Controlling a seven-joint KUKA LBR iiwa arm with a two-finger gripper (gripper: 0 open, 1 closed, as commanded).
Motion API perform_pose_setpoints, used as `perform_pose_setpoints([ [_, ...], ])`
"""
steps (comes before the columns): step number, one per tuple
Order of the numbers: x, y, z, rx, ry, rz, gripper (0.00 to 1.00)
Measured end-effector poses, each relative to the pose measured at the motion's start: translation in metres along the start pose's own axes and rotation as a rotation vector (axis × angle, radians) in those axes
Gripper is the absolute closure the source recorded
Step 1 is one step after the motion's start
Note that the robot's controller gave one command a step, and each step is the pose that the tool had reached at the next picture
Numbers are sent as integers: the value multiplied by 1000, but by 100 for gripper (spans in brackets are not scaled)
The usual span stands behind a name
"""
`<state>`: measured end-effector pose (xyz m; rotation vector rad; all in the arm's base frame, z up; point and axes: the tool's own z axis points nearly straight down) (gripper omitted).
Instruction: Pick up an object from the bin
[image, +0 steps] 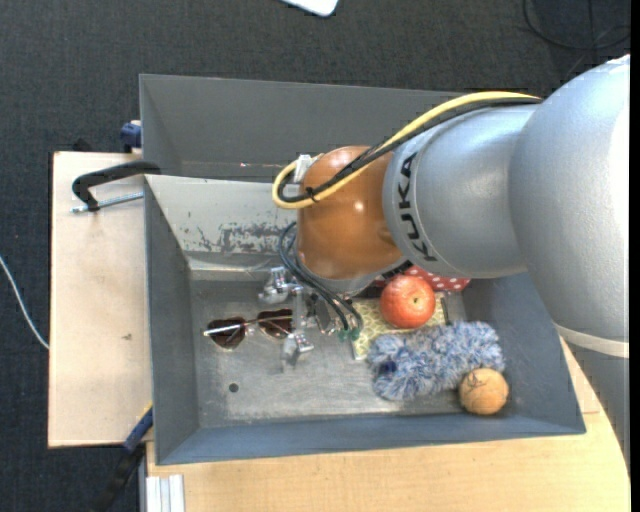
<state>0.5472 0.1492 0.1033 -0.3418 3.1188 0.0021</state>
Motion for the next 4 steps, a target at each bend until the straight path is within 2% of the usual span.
perform_pose_setpoints([
  [1, -27, -4, 28, -3, -7, 261, 100],
  [2, -27, -4, 28, -3, -7, 261, 100],
  [3, -19, -11, -78, -1, 0, 251, 100],
  [4, -19, -11, -78, -1, 0, 251, 100],
])
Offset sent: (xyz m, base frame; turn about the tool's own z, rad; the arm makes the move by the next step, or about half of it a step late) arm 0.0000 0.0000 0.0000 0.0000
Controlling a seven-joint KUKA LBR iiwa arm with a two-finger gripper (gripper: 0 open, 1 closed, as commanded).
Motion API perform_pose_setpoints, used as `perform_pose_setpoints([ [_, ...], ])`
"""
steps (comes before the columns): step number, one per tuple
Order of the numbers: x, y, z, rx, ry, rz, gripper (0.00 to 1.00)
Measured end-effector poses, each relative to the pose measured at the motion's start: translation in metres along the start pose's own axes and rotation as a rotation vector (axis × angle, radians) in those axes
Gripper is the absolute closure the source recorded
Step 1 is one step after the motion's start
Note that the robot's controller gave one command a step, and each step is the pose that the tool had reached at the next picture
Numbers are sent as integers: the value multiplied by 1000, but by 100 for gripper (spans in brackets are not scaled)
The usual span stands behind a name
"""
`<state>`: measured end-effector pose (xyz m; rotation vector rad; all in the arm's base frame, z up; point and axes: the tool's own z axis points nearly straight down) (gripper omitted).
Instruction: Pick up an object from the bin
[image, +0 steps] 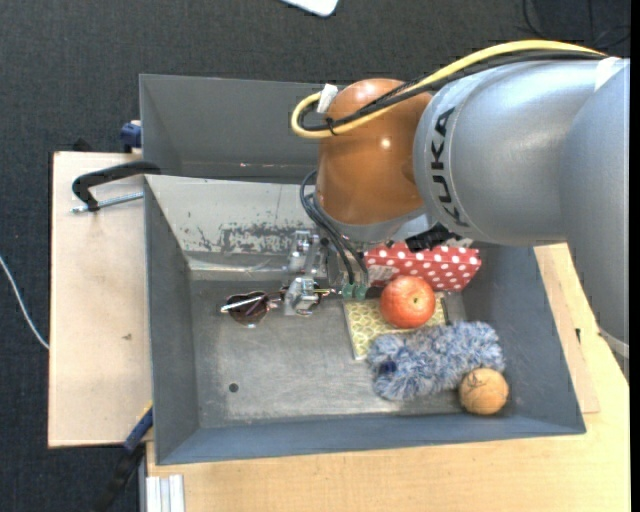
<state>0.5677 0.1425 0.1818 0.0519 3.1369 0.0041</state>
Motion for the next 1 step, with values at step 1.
perform_pose_setpoints([
  [1, 0, -1, -1, 0, 1, 8, 100],
])
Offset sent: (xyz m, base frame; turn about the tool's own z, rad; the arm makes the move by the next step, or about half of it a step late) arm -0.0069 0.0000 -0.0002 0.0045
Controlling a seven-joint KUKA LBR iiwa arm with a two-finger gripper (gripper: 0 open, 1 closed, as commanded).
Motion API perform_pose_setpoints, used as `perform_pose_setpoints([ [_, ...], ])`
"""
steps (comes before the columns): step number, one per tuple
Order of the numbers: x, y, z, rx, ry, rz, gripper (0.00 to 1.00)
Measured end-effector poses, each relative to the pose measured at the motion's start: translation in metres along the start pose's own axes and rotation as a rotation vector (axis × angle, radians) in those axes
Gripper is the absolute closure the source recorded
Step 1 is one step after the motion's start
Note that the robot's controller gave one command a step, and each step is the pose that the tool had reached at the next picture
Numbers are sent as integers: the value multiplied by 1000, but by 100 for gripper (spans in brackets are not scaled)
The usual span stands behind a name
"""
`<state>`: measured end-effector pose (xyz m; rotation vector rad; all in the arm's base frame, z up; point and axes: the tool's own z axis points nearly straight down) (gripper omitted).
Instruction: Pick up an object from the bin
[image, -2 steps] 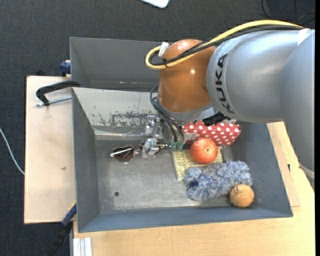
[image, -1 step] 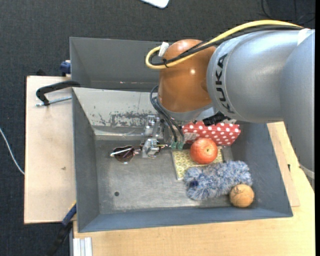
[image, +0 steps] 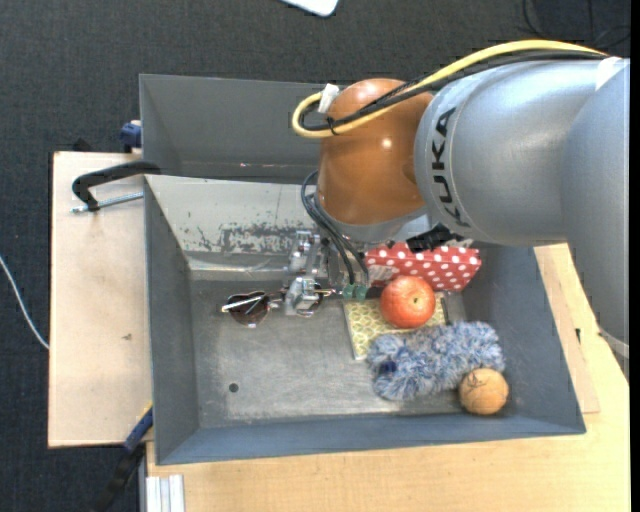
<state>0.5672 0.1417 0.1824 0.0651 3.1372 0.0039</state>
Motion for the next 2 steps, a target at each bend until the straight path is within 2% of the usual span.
perform_pose_setpoints([
  [1, 4, 1, 0, 1, 2, -1, 100],
  [2, -6, -9, -45, 0, -2, -116, 100],
])
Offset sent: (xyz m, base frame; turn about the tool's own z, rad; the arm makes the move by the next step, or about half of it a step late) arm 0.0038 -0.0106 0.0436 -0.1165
